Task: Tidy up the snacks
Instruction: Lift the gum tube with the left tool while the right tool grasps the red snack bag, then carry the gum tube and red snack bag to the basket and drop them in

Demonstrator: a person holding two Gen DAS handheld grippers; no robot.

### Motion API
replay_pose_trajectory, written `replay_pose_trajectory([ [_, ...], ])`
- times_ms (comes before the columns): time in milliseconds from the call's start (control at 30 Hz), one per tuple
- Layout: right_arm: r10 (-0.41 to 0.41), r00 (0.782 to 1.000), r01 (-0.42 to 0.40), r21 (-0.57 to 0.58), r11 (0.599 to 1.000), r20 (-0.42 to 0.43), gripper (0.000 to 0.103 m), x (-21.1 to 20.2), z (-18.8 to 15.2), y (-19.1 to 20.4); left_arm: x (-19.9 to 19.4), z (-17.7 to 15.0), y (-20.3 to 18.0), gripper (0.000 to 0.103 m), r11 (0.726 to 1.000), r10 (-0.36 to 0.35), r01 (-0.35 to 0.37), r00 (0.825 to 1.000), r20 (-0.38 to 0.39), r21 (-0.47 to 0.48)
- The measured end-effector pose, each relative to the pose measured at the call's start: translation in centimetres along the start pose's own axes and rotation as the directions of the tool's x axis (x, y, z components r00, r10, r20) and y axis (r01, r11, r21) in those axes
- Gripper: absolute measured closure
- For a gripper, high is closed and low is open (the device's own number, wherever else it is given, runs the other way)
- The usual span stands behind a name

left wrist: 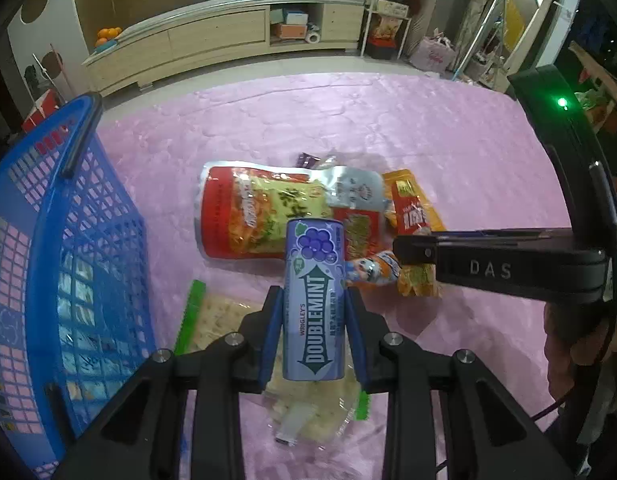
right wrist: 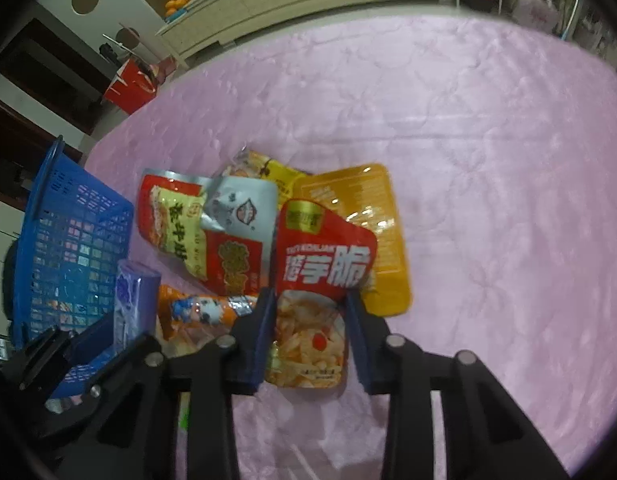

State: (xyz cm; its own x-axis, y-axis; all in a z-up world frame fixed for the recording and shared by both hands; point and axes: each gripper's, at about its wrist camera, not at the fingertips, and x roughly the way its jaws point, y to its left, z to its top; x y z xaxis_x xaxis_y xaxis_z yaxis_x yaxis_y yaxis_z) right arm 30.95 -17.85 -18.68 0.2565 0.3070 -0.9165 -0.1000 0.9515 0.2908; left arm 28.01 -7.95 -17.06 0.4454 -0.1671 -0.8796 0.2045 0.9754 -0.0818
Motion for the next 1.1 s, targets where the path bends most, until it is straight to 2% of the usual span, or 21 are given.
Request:
replay_pose_trajectory([
  [267, 0.012, 0.998, -0.008, -0.047, 0.999, 0.066, 0.066, -4.8, -2.2, 1.0, -3.1, -1.4, -0.3, 0.074, 0.999, -0.042, 0.042, 0.999, 0.027, -0.025],
  [367, 0.028, 0.995, -0.022, -0.067, 0.998, 0.097, 0.066, -7.1, -2.9, 1.7, -5.4, -1.8, -0.3, 0.074, 0.997, -0.063, 0.065, 0.996, 0.062, -0.033],
  [533, 0.058, 0.988, -0.042, -0.111, 0.993, 0.146, 0.066, -10.5, -4.2, 4.3, -10.3, -2.8, 0.0, 0.074, 0.999, -0.042, 0.045, 0.991, 0.130, -0.021],
  [767, 0.119, 0.976, -0.081, -0.202, 0.976, 0.182, 0.066, -13.4, -5.6, 9.4, -15.5, -3.7, 2.6, 0.074, 1.000, -0.003, 0.009, 0.978, 0.207, -0.028],
  [967, 0.164, 0.969, -0.099, -0.319, 0.943, 0.184, 0.066, -13.4, -6.1, 15.9, -18.5, -5.2, 6.9, 0.074, 0.998, 0.036, -0.020, 0.970, 0.242, -0.066],
  [1100, 0.190, 0.966, -0.119, -0.352, 0.928, 0.174, 0.066, -12.5, -6.6, 19.3, -19.9, -7.0, 9.7, 0.074, 0.994, 0.065, -0.040, 0.965, 0.252, -0.103],
])
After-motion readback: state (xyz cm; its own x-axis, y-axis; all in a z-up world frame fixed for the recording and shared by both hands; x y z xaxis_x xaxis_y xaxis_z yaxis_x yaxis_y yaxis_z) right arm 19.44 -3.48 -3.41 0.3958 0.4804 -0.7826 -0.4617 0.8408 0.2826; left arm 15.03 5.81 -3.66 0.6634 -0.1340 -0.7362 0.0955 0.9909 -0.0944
